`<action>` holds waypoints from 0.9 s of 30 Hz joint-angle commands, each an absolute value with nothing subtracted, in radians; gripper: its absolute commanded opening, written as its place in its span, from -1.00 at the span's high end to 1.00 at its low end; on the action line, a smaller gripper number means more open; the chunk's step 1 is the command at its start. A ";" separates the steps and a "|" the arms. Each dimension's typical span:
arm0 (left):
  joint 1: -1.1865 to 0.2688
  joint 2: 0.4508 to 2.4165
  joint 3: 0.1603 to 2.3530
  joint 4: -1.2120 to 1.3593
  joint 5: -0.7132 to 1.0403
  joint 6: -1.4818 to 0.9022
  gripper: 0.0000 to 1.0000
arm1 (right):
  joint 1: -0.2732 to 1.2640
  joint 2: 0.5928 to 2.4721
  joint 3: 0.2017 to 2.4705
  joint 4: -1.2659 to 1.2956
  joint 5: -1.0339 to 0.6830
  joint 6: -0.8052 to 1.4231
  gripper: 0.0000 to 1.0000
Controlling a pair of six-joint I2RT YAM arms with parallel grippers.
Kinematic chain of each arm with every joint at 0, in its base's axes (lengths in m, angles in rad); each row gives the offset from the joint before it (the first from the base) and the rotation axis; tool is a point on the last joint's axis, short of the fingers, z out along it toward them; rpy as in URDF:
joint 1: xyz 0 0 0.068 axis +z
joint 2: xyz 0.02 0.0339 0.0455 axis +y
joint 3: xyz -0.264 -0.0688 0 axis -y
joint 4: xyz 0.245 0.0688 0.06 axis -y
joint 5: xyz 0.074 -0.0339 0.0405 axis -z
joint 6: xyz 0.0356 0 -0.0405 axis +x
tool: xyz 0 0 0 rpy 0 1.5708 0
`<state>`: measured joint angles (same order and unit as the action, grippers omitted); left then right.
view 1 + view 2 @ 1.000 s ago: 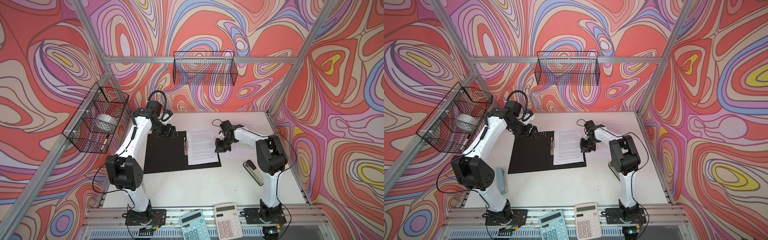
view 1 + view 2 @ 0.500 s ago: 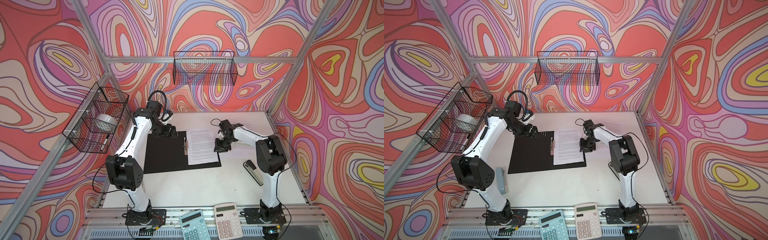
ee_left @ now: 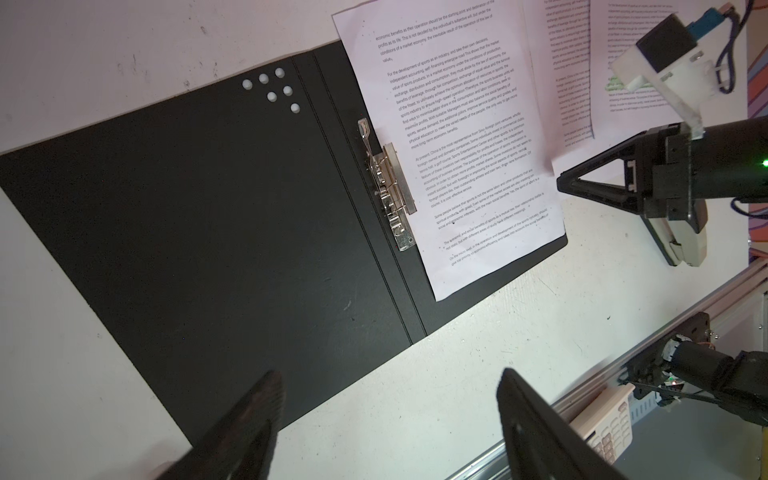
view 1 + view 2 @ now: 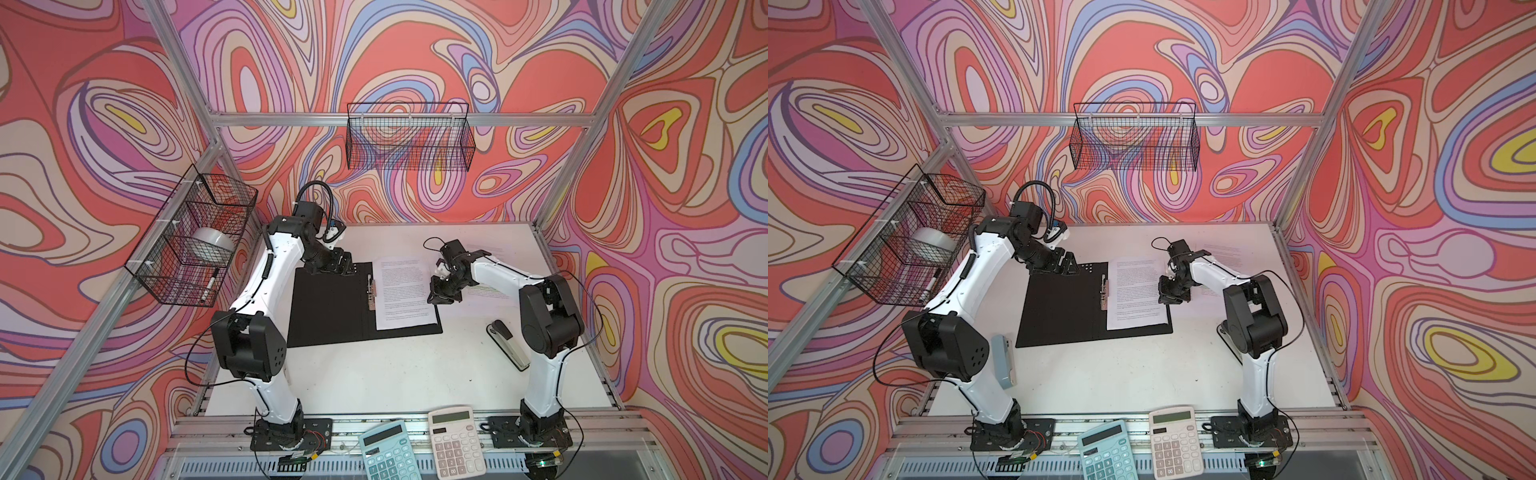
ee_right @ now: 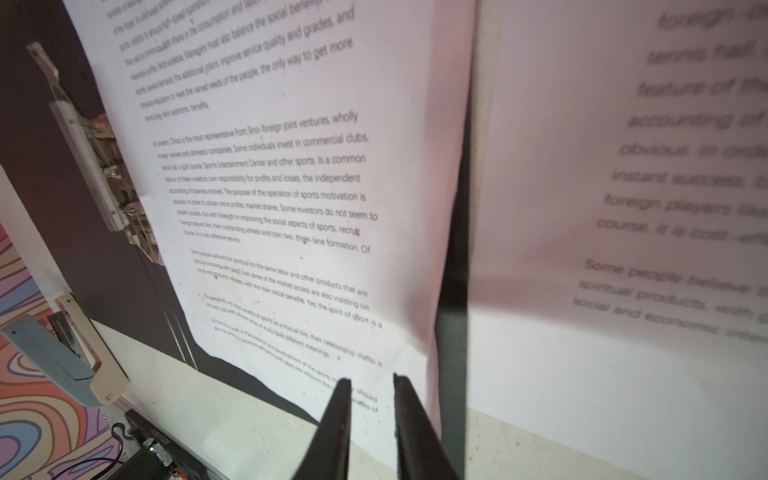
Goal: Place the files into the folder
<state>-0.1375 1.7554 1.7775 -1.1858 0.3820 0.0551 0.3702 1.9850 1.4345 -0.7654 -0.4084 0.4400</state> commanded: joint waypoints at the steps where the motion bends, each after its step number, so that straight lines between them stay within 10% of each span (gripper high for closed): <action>1: -0.134 1.752 1.778 -1.213 0.386 0.056 -0.62 | 0.376 1.986 1.412 -0.724 -0.426 0.449 0.59; 27: -0.135 1.758 1.771 -1.212 0.372 0.055 -0.63 | 0.377 2.058 1.350 -0.626 -0.505 0.439 0.60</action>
<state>-0.1375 1.7554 1.7771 -1.1858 0.3740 0.0551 0.3698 2.0304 1.3552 -0.6342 -0.4988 0.4461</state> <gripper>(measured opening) 0.813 0.201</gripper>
